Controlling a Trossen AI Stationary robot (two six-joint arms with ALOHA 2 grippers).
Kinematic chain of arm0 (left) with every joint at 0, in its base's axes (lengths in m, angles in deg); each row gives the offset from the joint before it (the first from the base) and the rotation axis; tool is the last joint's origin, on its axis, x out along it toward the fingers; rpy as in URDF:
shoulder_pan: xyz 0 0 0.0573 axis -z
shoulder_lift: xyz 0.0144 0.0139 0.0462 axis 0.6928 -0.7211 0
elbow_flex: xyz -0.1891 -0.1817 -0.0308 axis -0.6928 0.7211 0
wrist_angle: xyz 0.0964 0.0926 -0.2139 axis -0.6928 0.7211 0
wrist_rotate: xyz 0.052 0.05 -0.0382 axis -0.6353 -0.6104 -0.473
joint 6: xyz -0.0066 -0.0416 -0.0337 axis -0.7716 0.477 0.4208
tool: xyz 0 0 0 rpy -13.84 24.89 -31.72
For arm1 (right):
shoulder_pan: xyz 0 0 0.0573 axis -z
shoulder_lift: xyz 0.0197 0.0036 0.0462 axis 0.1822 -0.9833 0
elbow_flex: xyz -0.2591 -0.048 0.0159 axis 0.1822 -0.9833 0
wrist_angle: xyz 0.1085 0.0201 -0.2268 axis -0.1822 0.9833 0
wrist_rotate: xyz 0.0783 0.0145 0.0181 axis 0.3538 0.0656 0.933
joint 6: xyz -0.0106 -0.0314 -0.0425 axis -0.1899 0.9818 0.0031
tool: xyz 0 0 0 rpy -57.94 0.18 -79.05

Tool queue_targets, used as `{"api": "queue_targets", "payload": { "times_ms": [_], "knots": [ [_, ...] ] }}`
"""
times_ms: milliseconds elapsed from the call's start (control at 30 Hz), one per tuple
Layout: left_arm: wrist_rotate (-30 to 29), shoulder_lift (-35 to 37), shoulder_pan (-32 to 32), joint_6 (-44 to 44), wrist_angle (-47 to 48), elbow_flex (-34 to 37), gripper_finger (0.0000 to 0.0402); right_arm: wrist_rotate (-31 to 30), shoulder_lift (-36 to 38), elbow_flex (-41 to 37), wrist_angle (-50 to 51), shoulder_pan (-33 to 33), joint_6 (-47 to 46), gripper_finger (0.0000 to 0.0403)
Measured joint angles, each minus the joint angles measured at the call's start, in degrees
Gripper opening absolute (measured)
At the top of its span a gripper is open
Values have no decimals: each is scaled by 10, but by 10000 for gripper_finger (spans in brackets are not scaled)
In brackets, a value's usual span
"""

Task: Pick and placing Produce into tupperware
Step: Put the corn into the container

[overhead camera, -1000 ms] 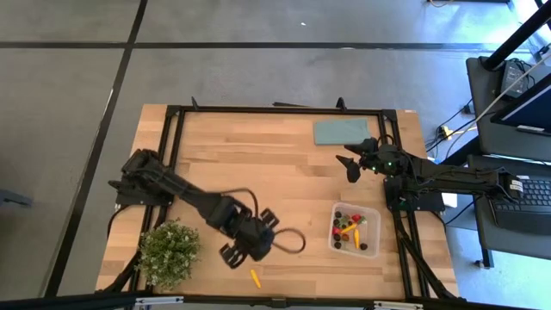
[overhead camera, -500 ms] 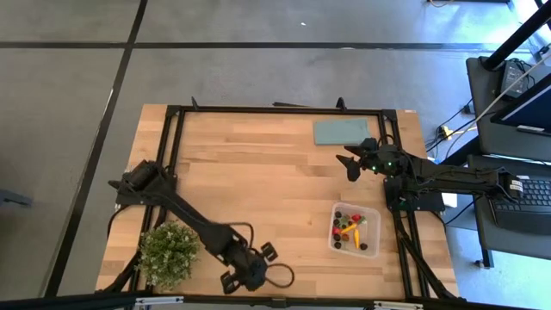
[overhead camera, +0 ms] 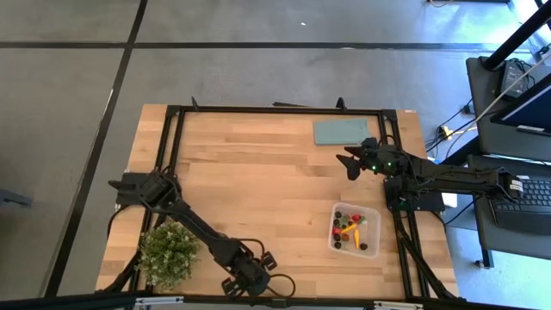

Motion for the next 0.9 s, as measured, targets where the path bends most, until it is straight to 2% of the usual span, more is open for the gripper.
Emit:
{"api": "queue_targets", "payload": {
  "times_ms": [267, 600, 767, 900],
  "knots": [
    [-2, -4, 0, 43, -3, 0, 91, 1, 0, 0, 1, 0, -7, 287],
    [-3, -5, 0, 44, -10, 1, 110, 1, 0, 0, 3, 0, -6, 287],
    [13, -5, -2, 75, -12, 1, 115, 1, 0, 0, 3, 0, -5, 287],
    [12, -6, -2, 86, -10, 1, 106, 1, 0, 0, 3, 0, -4, 287]
  ]
}}
